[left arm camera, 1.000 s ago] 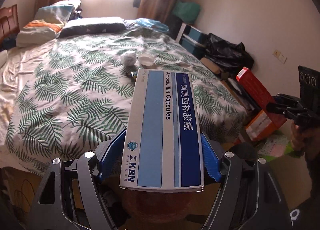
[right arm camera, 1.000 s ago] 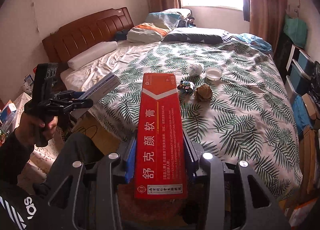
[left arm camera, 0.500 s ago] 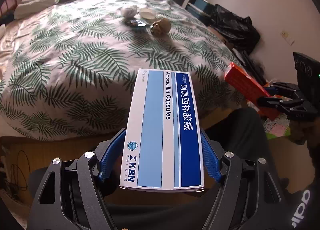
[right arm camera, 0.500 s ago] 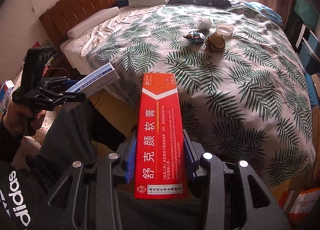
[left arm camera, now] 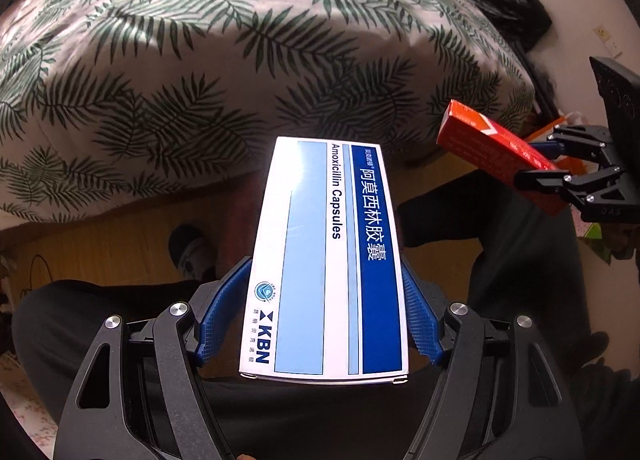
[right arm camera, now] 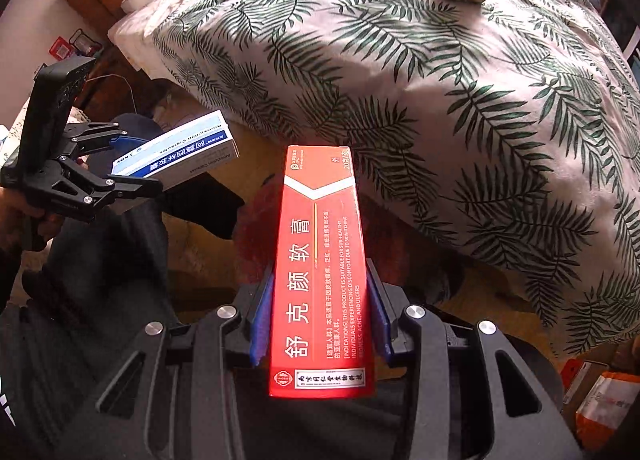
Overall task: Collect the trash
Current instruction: 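Lower both boxes over the red bucket and open both tools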
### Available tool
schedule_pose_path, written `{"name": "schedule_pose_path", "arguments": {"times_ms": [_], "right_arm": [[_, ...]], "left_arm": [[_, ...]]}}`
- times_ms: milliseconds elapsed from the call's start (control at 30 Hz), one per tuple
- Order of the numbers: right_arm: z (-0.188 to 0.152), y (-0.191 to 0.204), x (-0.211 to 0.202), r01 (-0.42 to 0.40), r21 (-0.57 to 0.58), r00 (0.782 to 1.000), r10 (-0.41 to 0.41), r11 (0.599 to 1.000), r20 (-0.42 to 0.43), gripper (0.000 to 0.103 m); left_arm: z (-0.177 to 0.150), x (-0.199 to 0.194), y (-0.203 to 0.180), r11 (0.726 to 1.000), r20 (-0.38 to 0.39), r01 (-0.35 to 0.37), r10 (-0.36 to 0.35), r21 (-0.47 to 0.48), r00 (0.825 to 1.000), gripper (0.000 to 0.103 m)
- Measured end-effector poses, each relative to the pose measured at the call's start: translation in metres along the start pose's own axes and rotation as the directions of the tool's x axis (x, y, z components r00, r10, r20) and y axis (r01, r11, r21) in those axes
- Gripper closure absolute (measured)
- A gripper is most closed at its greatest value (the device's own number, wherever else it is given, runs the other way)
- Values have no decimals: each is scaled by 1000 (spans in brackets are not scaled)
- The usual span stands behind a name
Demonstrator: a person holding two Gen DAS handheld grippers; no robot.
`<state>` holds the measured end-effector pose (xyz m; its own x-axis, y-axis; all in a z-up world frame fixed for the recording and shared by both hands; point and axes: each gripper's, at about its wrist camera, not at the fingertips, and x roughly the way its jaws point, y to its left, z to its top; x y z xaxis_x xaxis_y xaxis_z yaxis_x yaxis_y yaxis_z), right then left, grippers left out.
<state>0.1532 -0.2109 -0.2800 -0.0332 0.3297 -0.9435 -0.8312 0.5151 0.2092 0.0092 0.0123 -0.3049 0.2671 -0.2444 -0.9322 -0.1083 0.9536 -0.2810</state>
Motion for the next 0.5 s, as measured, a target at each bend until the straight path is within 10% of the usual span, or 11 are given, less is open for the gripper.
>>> {"name": "schedule_pose_path", "arguments": {"times_ms": [500], "right_arm": [[15, -8, 88, 11, -70, 969, -28, 997, -245, 63]], "left_arm": [[4, 79, 1, 1000, -228, 16, -10, 27, 974, 31]]}}
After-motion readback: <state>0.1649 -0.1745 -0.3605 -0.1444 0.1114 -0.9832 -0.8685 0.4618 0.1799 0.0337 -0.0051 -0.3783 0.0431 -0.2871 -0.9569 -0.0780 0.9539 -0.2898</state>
